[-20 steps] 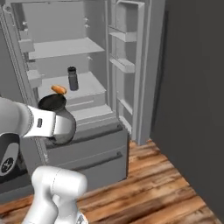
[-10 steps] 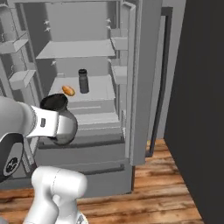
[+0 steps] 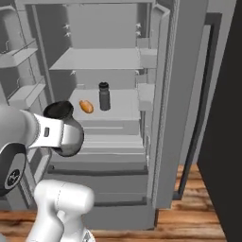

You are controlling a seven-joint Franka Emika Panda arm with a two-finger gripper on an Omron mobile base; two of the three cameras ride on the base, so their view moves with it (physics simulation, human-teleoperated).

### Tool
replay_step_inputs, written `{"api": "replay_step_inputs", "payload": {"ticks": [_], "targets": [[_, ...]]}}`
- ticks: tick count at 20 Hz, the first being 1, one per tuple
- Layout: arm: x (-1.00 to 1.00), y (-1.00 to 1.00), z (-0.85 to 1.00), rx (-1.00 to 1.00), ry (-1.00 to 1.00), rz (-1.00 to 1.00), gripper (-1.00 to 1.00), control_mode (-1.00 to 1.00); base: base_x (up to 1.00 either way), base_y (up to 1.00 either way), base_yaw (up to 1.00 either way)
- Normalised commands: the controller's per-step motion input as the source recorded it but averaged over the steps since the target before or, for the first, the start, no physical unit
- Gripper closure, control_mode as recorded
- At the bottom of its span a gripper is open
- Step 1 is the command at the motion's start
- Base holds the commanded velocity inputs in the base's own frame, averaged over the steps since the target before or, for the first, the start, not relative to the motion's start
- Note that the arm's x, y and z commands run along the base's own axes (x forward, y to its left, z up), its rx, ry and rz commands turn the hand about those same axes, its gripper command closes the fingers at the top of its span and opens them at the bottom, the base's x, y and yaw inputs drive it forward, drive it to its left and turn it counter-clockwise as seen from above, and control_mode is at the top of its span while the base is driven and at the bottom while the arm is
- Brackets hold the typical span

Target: Move the water bottle and hotdog bun from the top shelf to the second highest shelf to make space. Then, place the pitcher from the counter on the cleared top shelf.

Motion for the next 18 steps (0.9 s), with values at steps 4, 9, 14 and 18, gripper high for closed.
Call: {"api": "replay_step_inputs", "payload": {"ticks": [4, 9, 14, 18], "targets": [[0.0, 0.0, 0.0, 0.0, 0.0, 0.0, 1.0, 1.0, 0.59, -0.13, 0.14], [0.0, 0.0, 0.0, 0.0, 0.0, 0.0, 1.0, 1.0, 0.61, -0.2, 0.09], [0.0, 0.0, 0.0, 0.0, 0.0, 0.0, 1.0, 1.0, 0.67, -0.15, 0.08], [0.0, 0.0, 0.0, 0.0, 0.0, 0.0, 1.0, 1.0, 0.59, -0.12, 0.1]]}}
